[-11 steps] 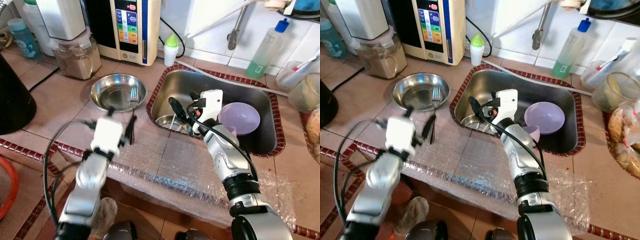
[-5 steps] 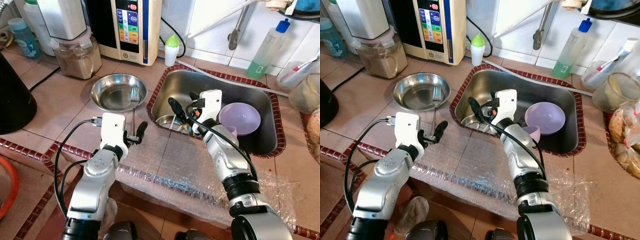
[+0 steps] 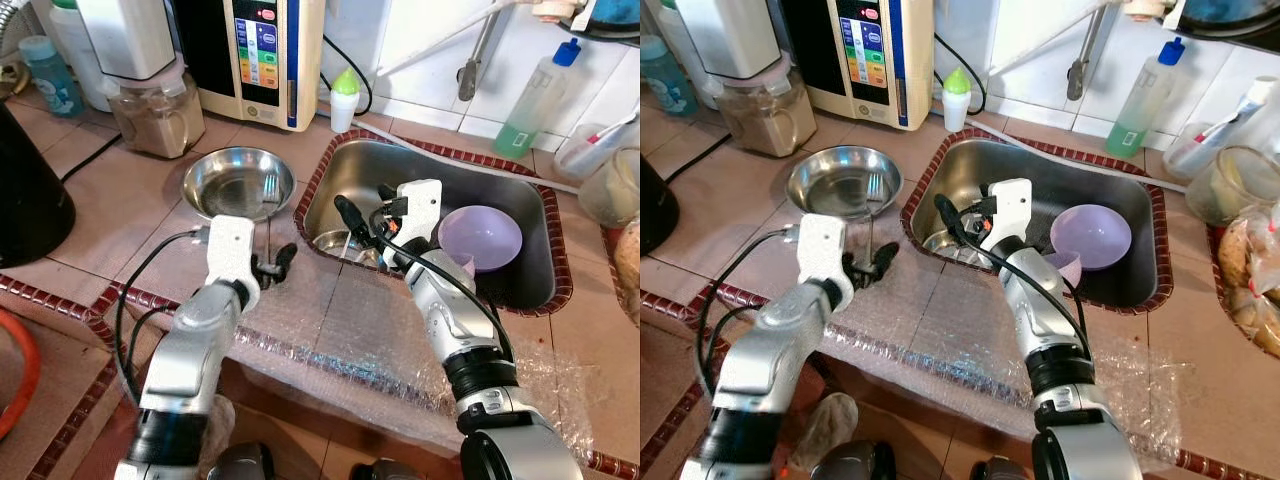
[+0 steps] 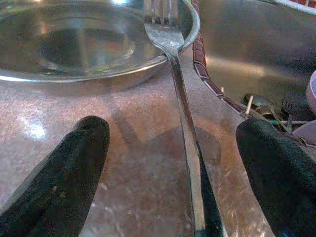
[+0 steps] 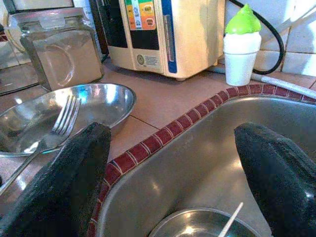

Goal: Kitchen organization

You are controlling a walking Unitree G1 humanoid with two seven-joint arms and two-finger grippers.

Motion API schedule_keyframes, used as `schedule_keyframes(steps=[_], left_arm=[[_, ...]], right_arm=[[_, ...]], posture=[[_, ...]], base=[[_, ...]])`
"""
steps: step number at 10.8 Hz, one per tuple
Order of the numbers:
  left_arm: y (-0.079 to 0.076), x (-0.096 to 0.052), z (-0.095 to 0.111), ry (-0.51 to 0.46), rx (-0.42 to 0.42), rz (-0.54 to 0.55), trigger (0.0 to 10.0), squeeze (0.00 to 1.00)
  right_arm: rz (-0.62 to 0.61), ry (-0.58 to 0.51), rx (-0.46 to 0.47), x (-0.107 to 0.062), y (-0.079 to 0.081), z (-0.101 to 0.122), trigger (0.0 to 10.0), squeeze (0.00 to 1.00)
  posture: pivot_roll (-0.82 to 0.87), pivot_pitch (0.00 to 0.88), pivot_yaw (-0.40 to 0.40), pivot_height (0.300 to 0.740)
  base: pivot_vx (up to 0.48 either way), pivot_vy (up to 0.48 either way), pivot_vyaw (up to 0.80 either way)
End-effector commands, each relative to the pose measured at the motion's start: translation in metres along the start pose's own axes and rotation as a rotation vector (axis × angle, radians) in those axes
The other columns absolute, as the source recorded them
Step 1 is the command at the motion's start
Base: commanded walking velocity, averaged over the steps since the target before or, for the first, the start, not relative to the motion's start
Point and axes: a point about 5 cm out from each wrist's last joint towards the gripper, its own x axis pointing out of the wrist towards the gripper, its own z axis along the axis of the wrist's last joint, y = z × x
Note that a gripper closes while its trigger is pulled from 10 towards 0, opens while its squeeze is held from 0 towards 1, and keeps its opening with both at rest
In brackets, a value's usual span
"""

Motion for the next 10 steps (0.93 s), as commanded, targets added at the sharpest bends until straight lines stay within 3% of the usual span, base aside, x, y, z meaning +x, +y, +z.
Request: schedule_keyframes(steps=[1, 2, 5, 10], left_arm=[[0.002, 0.004, -0.006, 0.047, -0.009, 0.004, 1.2, 0.00], [0.006, 0.008, -0.009, 0.079, 0.006, 0.008, 0.0, 0.00], [0.012, 0.011, -0.017, 0.115, 0.003, 0.029, 0.0, 0.00], [0.020, 0.014, -0.026, 0.121, 0.052, 0.044, 0.0, 0.00]], right_arm=[[0.025, 0.007, -0.002, 0.001, 0.002, 0.002, 10.0, 0.00], [0.115, 0.037, 0.007, -0.002, 0.010, -0.001, 10.0, 0.00], [0.252, 0.191, -0.031, -0.022, 0.017, -0.022, 10.0, 0.00], [0.282, 0.305, -0.059, -0.039, 0.017, -0.037, 10.0, 0.00]], posture=[[-0.01, 0.036, -0.026, 0.740], [-0.02, 0.040, -0.024, 0.740], [-0.03, 0.053, -0.023, 0.740], [-0.05, 0.031, -0.024, 0.740]], base=[[0.000, 0.000, 0.00], [0.000, 0.000, 0.00], [0.000, 0.000, 0.00], [0.000, 0.000, 0.00]])
